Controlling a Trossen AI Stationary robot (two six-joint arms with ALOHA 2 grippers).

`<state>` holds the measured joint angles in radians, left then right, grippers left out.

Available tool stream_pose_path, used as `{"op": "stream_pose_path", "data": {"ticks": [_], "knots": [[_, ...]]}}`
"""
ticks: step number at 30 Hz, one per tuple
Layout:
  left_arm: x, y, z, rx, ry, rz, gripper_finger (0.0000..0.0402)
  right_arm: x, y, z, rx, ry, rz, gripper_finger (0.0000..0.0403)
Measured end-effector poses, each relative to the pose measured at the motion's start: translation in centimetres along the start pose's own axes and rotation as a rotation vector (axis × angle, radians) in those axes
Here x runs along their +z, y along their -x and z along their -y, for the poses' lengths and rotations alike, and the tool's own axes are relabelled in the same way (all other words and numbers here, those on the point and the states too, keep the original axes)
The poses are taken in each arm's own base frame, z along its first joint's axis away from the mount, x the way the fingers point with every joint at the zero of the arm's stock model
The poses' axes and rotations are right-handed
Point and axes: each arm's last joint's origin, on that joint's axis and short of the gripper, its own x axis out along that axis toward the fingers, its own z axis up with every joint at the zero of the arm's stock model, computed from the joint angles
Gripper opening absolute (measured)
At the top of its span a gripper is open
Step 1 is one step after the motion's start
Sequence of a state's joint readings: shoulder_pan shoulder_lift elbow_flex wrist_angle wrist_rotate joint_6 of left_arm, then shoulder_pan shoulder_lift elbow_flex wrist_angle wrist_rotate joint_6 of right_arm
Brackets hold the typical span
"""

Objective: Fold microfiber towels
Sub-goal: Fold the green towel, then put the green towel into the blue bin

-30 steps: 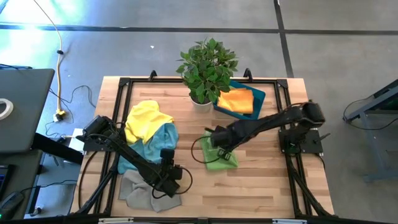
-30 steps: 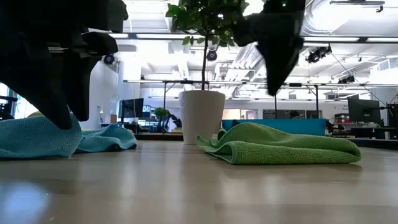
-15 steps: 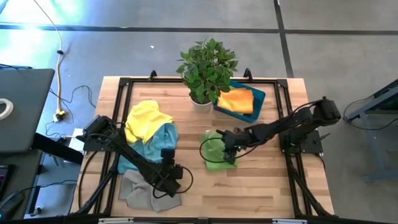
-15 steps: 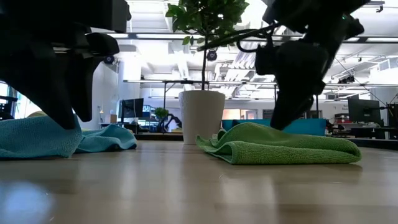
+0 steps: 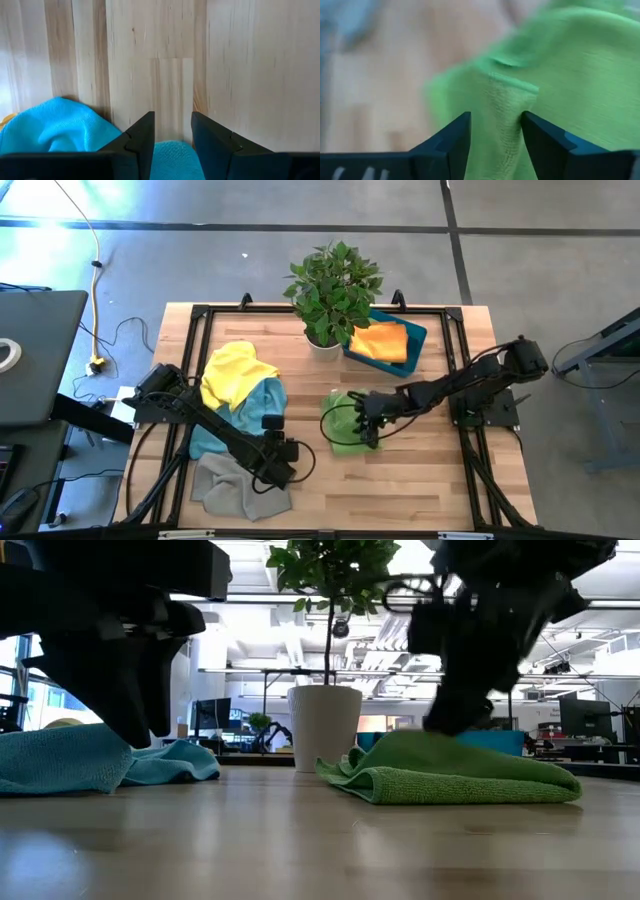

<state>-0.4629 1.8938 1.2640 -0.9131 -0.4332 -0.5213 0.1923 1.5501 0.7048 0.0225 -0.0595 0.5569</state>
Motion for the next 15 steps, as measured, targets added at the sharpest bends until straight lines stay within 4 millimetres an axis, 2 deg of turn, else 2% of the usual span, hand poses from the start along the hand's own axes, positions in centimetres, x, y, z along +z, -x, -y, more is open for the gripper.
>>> {"op": "stream_pose_path", "data": {"ticks": [6, 9, 13, 15], "knots": [[0.0, 0.0, 0.0, 0.000, -0.001, -0.001, 0.0119, 0.7, 0.2, -2.1, 0.263, 0.057, 0.039, 0.0161], [0.0, 0.0, 0.0, -0.001, -0.001, -0.001, 0.0119, 0.4, 0.1, -2.1, 0.238, 0.062, 0.032, 0.0161], [0.0, 0.0, 0.0, -0.001, -0.001, -0.002, 0.0119, 0.2, 0.0, -1.5, 0.105, 0.035, 0.051, 0.0161], [0.0, 0.0, 0.0, -0.001, -0.001, -0.002, 0.0119, 0.0, 0.0, -1.9, 0.100, 0.046, 0.062, 0.0161]]}}
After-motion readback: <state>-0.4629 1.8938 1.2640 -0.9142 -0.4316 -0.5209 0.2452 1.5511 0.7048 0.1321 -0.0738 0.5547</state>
